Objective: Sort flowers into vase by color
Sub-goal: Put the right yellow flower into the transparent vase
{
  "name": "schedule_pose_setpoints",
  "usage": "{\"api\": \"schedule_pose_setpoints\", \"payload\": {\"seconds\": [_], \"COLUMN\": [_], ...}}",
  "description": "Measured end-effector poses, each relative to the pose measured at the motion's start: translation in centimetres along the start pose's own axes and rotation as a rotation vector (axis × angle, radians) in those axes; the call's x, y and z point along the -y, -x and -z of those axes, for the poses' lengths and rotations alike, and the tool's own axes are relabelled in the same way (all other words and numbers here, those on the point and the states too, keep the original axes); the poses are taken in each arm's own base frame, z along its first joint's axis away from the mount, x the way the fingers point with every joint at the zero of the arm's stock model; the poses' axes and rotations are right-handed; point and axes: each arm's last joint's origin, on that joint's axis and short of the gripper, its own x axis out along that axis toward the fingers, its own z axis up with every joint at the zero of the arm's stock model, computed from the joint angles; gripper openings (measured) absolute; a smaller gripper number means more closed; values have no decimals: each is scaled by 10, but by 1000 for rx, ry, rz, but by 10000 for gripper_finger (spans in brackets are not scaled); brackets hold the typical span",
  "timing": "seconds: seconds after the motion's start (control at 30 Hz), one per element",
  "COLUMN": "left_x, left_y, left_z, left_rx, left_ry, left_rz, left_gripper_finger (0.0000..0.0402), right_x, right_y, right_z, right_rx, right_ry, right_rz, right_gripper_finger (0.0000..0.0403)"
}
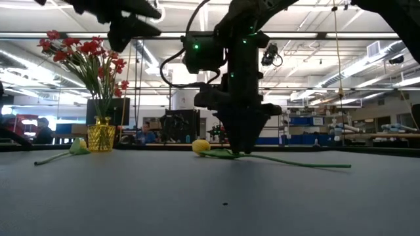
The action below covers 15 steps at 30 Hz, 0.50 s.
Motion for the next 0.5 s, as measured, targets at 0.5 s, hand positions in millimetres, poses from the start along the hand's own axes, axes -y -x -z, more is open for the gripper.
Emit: {"api": "schedule_pose_setpoints", "payload": {"seconds": [0.5], "left_x": [-15], "left_y": [-6], "left_z": [29], "left_rx": [-103], "left_ry": [3], "left_rz": [-15], "left_gripper_finger": [185], "right_x": [-6], "right_y": [-13], "right_z": [14], "right_rx": [13], "right_ry": [-88], "right_rz": [0], "right_gripper_finger": [91]}}
